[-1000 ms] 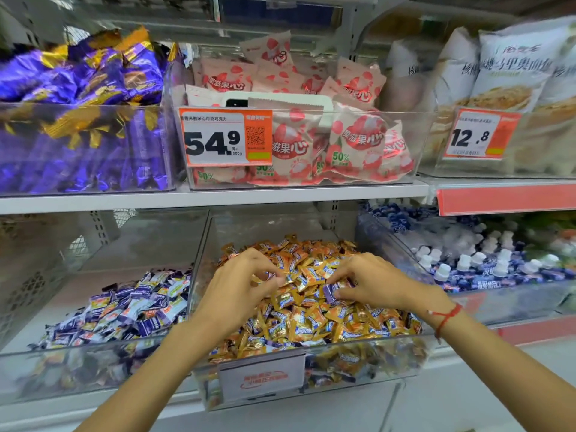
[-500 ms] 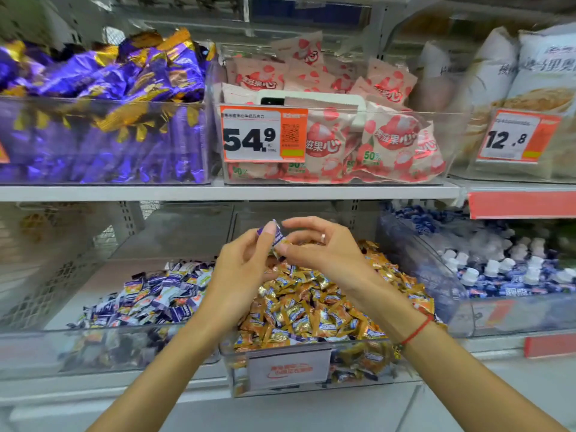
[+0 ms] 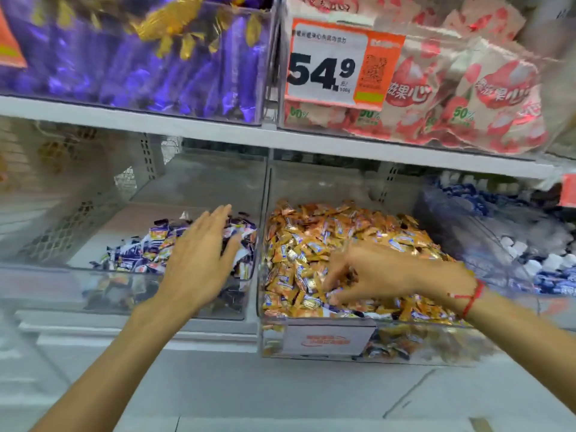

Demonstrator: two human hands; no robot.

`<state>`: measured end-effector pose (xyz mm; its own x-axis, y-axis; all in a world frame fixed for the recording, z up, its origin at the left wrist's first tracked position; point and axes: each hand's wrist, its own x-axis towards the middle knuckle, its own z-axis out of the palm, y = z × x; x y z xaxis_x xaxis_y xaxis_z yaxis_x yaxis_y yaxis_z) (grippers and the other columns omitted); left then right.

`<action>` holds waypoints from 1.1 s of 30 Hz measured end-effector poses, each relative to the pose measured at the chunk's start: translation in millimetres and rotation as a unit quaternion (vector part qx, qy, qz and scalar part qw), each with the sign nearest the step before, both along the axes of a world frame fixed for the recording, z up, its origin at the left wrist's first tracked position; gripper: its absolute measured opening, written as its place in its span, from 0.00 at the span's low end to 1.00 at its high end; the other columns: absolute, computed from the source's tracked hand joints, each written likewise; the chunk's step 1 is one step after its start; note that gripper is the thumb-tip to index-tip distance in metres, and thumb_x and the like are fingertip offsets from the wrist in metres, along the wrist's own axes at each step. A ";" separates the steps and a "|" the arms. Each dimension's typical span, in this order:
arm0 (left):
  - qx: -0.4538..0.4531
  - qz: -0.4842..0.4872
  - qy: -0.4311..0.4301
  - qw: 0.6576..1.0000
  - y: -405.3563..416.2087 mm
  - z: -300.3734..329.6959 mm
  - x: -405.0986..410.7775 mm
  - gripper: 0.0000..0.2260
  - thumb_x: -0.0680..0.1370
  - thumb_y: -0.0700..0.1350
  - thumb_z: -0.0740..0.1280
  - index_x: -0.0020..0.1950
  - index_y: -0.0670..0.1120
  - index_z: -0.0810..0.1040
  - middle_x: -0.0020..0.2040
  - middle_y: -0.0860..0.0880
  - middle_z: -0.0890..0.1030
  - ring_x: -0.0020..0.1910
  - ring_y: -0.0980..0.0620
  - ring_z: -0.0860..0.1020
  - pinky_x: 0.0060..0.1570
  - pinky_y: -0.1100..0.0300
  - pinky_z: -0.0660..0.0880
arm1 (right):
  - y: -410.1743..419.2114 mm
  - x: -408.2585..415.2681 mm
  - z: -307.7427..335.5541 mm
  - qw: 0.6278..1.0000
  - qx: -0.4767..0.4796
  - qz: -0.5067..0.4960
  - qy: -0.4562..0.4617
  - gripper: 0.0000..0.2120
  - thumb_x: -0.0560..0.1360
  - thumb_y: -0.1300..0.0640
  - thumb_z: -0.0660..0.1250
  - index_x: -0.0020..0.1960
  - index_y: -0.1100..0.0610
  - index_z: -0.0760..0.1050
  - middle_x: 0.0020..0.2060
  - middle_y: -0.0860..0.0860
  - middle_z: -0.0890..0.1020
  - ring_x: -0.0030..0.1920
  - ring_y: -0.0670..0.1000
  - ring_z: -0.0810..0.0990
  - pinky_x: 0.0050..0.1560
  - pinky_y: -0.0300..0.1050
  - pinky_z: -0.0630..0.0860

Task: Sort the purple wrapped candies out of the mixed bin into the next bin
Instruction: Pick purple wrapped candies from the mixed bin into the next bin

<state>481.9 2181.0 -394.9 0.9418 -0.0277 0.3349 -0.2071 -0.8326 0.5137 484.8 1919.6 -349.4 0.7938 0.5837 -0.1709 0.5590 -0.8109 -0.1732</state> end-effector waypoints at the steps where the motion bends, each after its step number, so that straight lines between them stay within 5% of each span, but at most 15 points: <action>1: -0.005 -0.002 -0.008 1.000 -1.7 0.8 -0.1 0.24 0.82 0.51 0.57 0.77 0.45 0.62 0.73 0.44 0.69 0.73 0.43 0.65 0.71 0.46 0.62 | 1.6 1.4 -6.2 0.999 -0.030 0.013 0.002 0.13 0.71 0.45 0.73 0.53 0.46 0.83 0.43 0.40 0.76 0.46 0.44 0.74 0.47 0.45 0.72; 4: -0.035 -0.017 -0.029 0.999 -10.5 8.7 -10.1 0.21 0.83 0.51 0.55 0.75 0.46 0.66 0.72 0.47 0.70 0.72 0.46 0.66 0.71 0.47 0.62 | 8.0 4.9 -16.9 0.997 -0.066 0.044 0.009 0.10 0.71 0.44 0.73 0.51 0.44 0.82 0.45 0.41 0.72 0.48 0.44 0.73 0.46 0.44 0.72; 8: -0.072 -0.065 -0.033 0.995 -19.5 8.8 -24.0 0.19 0.83 0.51 0.55 0.73 0.49 0.68 0.71 0.51 0.72 0.70 0.51 0.68 0.67 0.53 0.65 | 6.9 12.3 -16.6 0.998 -0.025 0.040 0.035 0.02 0.71 0.50 0.74 0.42 0.48 0.84 0.38 0.37 0.73 0.41 0.32 0.72 0.36 0.28 0.64; 12: -0.140 -0.071 -0.040 0.987 -23.4 6.3 -27.3 0.17 0.83 0.51 0.55 0.71 0.54 0.69 0.67 0.56 0.74 0.64 0.56 0.72 0.61 0.54 0.71 | -1.1 11.6 -18.2 0.997 0.021 0.021 0.066 0.01 0.73 0.54 0.73 0.43 0.48 0.83 0.41 0.43 0.77 0.40 0.36 0.72 0.36 0.30 0.66; 16: -0.146 -0.103 -0.093 0.980 -23.6 13.2 -30.4 0.13 0.81 0.54 0.58 0.61 0.56 0.77 0.62 0.63 0.74 0.62 0.63 0.71 0.60 0.64 0.67 | -11.5 13.4 -7.5 0.978 0.185 -0.056 0.077 0.02 0.76 0.56 0.69 0.44 0.54 0.80 0.42 0.47 0.81 0.41 0.42 0.78 0.40 0.32 0.72; 20: -0.122 -0.118 -0.084 0.982 -27.4 17.1 -28.4 0.17 0.77 0.63 0.57 0.63 0.61 0.75 0.56 0.69 0.73 0.60 0.69 0.67 0.59 0.69 0.64 | 0.8 10.0 10.2 0.941 0.322 -0.059 0.088 0.04 0.77 0.57 0.67 0.48 0.57 0.78 0.43 0.47 0.83 0.45 0.44 0.81 0.48 0.35 0.75; 23: -0.146 -0.112 -0.091 0.979 -33.3 16.9 -25.9 0.18 0.75 0.64 0.60 0.63 0.63 0.74 0.55 0.68 0.76 0.59 0.67 0.69 0.57 0.69 0.67 | 23.9 2.2 19.8 0.889 0.435 -0.057 0.129 0.04 0.76 0.60 0.67 0.49 0.61 0.77 0.40 0.57 0.85 0.41 0.47 0.84 0.45 0.36 0.78; 26: -0.221 -0.090 -0.113 0.964 -35.7 21.6 -24.6 0.13 0.75 0.59 0.66 0.58 0.59 0.79 0.52 0.63 0.80 0.55 0.61 0.75 0.54 0.68 0.70 | 38.2 3.1 24.1 0.856 0.497 -0.068 0.125 0.02 0.76 0.62 0.67 0.48 0.60 0.78 0.37 0.53 0.85 0.37 0.48 0.83 0.40 0.35 0.77; 30: -0.263 0.005 -0.109 0.959 -18.0 21.5 -19.2 0.10 0.76 0.54 0.67 0.55 0.58 0.81 0.51 0.60 0.82 0.51 0.58 0.78 0.51 0.58 0.76 | 25.4 9.9 24.7 0.889 0.440 -0.083 0.093 0.04 0.76 0.59 0.67 0.49 0.54 0.80 0.40 0.48 0.85 0.42 0.44 0.84 0.46 0.34 0.78; 33: -0.152 0.100 -0.080 0.980 -0.3 15.1 -10.0 0.14 0.78 0.55 0.64 0.62 0.58 0.78 0.60 0.55 0.80 0.61 0.52 0.75 0.54 0.53 0.72 | 5.0 14.3 19.1 0.928 0.355 -0.091 0.069 0.05 0.77 0.58 0.68 0.49 0.51 0.81 0.42 0.43 0.85 0.44 0.40 0.82 0.49 0.36 0.78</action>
